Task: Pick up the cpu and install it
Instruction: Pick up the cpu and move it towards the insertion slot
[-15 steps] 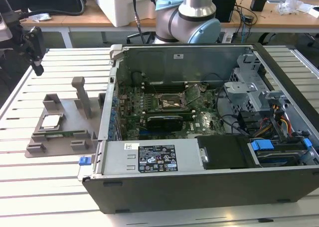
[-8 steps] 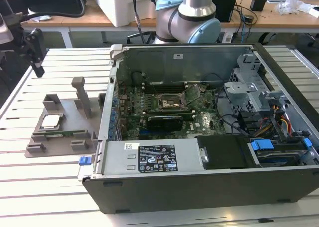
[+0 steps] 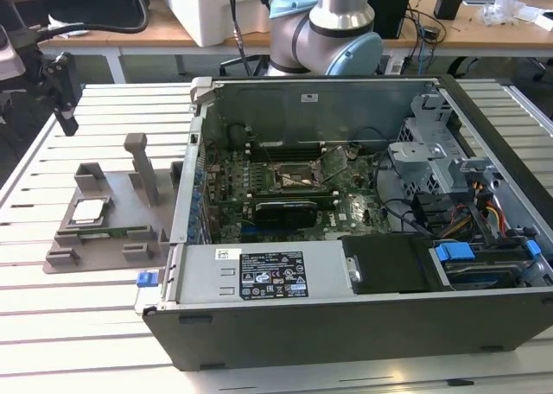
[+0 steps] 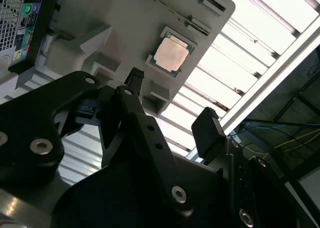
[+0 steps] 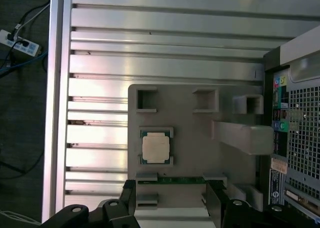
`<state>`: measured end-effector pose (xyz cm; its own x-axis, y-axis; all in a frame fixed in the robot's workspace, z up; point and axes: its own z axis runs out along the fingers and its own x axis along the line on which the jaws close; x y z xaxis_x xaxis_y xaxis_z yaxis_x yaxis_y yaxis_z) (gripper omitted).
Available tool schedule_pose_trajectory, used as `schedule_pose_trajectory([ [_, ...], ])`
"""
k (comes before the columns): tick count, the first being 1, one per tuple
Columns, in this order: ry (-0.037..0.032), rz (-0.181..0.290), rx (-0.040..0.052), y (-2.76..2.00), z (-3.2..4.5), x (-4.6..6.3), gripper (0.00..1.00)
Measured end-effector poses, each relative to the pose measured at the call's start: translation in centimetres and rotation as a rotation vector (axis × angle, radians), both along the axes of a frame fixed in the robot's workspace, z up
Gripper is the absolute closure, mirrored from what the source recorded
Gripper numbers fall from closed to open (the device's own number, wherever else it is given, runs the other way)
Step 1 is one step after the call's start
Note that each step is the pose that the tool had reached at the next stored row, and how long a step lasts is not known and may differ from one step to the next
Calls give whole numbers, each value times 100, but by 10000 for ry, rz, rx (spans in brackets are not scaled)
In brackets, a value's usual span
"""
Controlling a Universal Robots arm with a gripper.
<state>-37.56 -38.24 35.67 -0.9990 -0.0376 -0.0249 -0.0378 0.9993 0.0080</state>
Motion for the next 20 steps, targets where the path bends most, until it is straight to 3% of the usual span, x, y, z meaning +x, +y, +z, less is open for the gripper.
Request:
schedule_pose_trajectory([
  [20, 0, 0, 0, 0, -79, -1, 33],
])
